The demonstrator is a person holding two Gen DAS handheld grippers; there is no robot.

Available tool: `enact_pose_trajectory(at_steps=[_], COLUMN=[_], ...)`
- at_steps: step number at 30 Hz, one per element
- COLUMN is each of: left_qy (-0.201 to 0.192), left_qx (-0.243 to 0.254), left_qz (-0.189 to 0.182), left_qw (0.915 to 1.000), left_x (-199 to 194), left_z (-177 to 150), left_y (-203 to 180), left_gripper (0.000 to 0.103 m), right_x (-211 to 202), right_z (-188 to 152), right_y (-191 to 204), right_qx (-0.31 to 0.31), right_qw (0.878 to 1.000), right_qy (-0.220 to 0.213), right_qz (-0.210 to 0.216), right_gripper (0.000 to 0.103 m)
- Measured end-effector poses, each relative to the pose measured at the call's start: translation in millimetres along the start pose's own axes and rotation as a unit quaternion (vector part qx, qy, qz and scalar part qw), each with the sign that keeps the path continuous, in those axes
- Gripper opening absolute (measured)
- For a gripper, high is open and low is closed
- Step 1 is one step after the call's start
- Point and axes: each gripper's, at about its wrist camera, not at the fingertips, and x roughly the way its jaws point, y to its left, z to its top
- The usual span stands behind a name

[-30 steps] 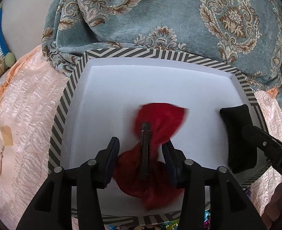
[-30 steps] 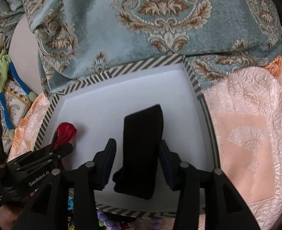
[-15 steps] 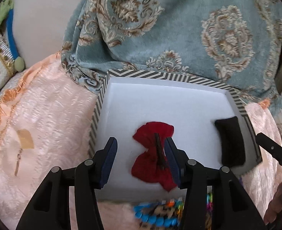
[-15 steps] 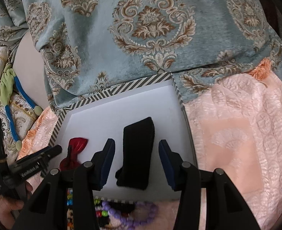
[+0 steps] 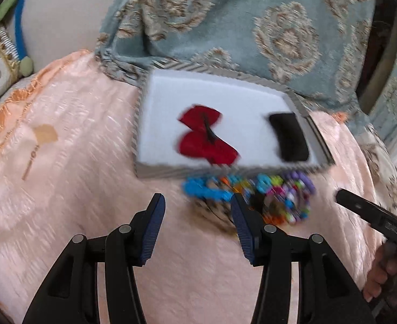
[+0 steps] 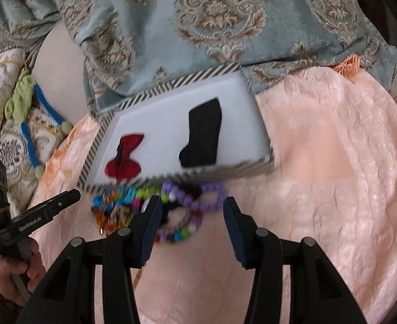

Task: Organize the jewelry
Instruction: 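Grasp leopard-print bow clip with left tool while right tool grasps orange beaded bracelet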

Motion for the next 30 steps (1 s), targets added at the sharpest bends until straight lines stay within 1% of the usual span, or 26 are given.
enact_pose_trajectory(at_steps=[2, 5, 8, 10, 13, 16, 18, 19, 20, 21, 22, 24, 27, 30], left_qy=[0.007, 0.024, 0.044, 0.046, 0.049, 0.052, 0.052, 0.055, 0.052, 0.046, 0.042, 0.037, 0.011, -0.012], left_qx=[0.017, 0.038, 0.042, 0.039, 0.025, 0.032, 0.034, 0.031, 0.032, 0.038, 0.044, 0.040, 0.037, 0.034], left_qz=[-0.006, 0.003, 0.003, 0.014, 0.009, 0.008, -0.002, -0.015, -0.014, -0.007, -0.004, -0.012, -0.027, -0.033], left_qw=[0.9998, 0.9990, 0.9982, 0.9981, 0.9985, 0.9981, 0.9981, 0.9979, 0.9980, 0.9982, 0.9981, 0.9984, 0.9989, 0.9988], left_x=[3, 15, 26, 32, 41, 49, 50, 49, 47, 43, 40, 29, 4, -14], left_z=[-7, -14, -17, -18, -15, -15, -16, -17, -16, -17, -17, -15, -8, -1], left_y=[-12, -25, -29, -29, -29, -35, -38, -40, -41, -43, -44, -43, -39, -33], left_gripper=[0.034, 0.034, 0.034, 0.034, 0.034, 0.033, 0.020, 0.008, 0.003, 0.000, 0.000, 0.000, 0.000, 0.000], right_x=[7, 16, 18, 19, 19, 19, 21, 22, 24, 27, 30, 35, 38, 41], right_z=[-5, -7, -5, -4, -3, -1, -2, -3, -3, -4, -6, -9, -9, -6], right_y=[-1, -3, -3, -3, -5, -5, -6, -7, -7, -8, -7, -7, -4, -2], right_qx=[0.005, 0.014, 0.016, 0.015, 0.022, 0.024, 0.022, 0.022, 0.021, 0.019, 0.016, 0.006, -0.012, -0.019], right_qw=[1.000, 0.999, 0.999, 0.999, 0.999, 0.999, 0.999, 0.999, 0.998, 0.998, 0.998, 0.997, 0.997, 0.997], right_qy=[0.017, 0.030, 0.033, 0.033, 0.031, 0.032, 0.038, 0.042, 0.050, 0.056, 0.065, 0.073, 0.067, 0.068], right_qz=[-0.008, -0.008, -0.006, -0.009, -0.008, -0.008, -0.012, -0.013, -0.012, -0.009, -0.007, -0.010, -0.019, -0.014], right_gripper=[0.049, 0.049, 0.049, 0.049, 0.049, 0.049, 0.049, 0.049, 0.049, 0.049, 0.049, 0.049, 0.049, 0.049])
